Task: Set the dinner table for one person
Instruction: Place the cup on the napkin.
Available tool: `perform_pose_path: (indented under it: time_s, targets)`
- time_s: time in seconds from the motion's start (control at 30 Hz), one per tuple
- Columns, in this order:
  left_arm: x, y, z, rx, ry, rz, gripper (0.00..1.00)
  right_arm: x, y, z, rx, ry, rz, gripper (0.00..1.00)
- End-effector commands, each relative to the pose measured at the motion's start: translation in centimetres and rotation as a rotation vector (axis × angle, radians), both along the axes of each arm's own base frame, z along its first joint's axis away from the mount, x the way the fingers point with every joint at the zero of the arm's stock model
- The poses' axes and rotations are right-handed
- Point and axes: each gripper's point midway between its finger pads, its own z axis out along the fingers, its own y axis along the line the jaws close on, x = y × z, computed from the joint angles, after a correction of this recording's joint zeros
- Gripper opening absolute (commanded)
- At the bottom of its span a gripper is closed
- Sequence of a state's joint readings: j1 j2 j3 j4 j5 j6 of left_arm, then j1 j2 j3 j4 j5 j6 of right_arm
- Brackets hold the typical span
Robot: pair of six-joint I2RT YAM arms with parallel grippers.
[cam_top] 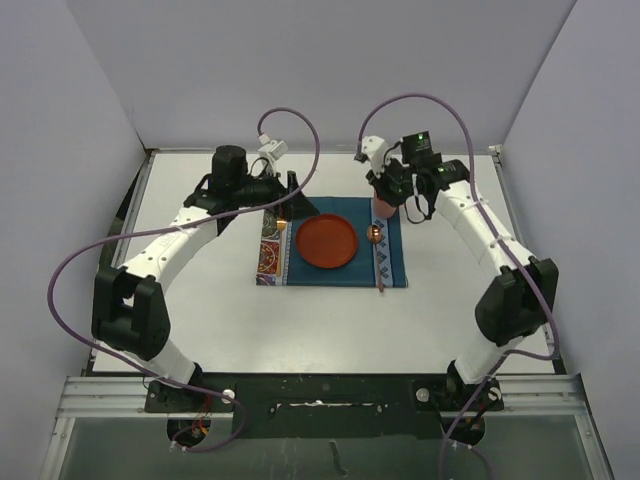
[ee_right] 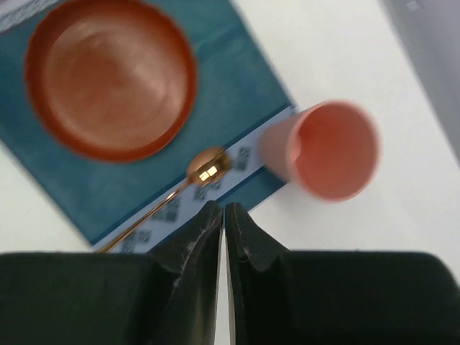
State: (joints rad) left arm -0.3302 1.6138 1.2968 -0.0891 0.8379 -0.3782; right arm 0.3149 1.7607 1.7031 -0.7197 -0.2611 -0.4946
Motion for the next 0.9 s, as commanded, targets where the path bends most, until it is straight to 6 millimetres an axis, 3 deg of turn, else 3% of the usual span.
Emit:
perform_pose_path:
  time_s: [0.0,0.07,0.13,0.2,0.3,0.43,0.53,0.73,0.87]
  targets:
    - [-2.2,2.1,-2.6,0.187,0.004,0.03,0.98,-8.5,0.4,-1.8,-0.089,0.105,0.059,0.07]
    - [-3.3,1.9,-2.6,0.162,0.01,0.031,0.98,-10.5,0.7,-1.8,-0.128,0.075,0.084,0.09]
    - [-4.0,2.0,-2.8,0.155,0.022,0.062,0.98,-11.7,1.2,-2.0,-0.131,0.065,0.059,0.21]
    - [-4.7,2.5,-3.1,0.162,0.024,0.114,0.98,-11.3,-0.7,-3.3,-0.086,0.075,-0.041,0.27]
    - [-5.9,3.3,-2.8,0.159,0.014,0.17,0.98,-9.6,-5.2,-5.6,0.038,0.088,-0.289,0.24]
    - [-7.7,3.7,-2.5,0.138,0.021,0.191,0.98,-8.6,-6.6,-8.6,0.039,0.049,-0.394,0.15]
    - [-8.8,3.6,-2.0,0.127,0.018,0.18,0.98,-8.5,-5.9,-9.8,0.08,0.076,-0.413,0.14]
    - [-10.7,4.1,-1.8,0.136,0.022,0.166,0.98,-8.4,-2.7,-9.6,0.186,0.148,-0.408,0.27]
    - [-12.4,4.4,-1.9,0.13,0.029,0.158,0.98,-8.2,-0.9,-10.7,0.227,0.177,-0.383,0.29]
